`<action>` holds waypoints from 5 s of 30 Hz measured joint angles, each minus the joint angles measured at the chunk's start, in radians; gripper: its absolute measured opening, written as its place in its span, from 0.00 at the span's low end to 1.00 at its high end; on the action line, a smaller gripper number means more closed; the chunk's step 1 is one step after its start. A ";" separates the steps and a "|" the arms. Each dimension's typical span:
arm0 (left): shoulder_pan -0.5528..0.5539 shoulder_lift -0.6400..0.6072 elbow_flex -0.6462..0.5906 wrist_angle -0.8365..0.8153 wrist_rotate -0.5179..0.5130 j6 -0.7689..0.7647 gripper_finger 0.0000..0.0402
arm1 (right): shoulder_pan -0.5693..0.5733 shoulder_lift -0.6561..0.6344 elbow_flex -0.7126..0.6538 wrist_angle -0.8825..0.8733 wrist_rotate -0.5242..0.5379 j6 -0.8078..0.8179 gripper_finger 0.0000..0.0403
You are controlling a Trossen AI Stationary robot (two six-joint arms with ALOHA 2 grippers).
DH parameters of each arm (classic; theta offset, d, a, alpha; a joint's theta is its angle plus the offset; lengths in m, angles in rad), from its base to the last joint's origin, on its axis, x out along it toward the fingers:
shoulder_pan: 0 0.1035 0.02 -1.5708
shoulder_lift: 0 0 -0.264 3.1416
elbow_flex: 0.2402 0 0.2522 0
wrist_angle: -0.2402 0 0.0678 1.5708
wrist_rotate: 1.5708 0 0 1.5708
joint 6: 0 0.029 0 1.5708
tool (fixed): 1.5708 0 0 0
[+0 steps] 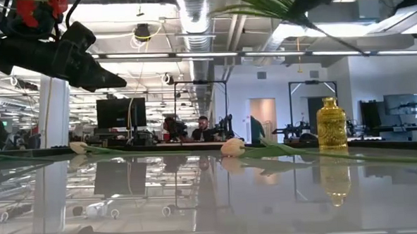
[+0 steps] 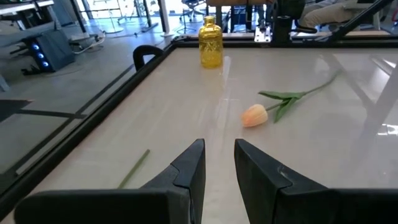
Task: Sort flowers into vase by color
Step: Put the right white flowers into the yellow vase, then put the white flowers into the yellow vase
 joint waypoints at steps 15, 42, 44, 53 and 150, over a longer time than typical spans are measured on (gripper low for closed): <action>0.000 0.000 0.000 0.040 -0.086 0.010 0.19 | -0.331 -0.713 -0.660 0.798 0.326 -0.508 0.05; 0.000 0.000 0.000 0.130 -0.111 0.072 0.19 | -0.712 -0.708 -0.926 1.239 0.098 -0.549 0.05; 0.000 0.000 0.000 0.130 -0.111 0.072 0.19 | -0.718 -0.683 -0.926 1.237 0.098 -0.547 0.05; 0.000 0.000 0.000 0.122 -0.111 0.084 0.19 | -0.730 -0.611 -0.926 1.236 0.108 -0.506 0.05; 0.000 -0.001 0.002 0.110 -0.165 -0.027 0.19 | -0.238 1.001 0.377 1.005 -0.711 -0.967 0.66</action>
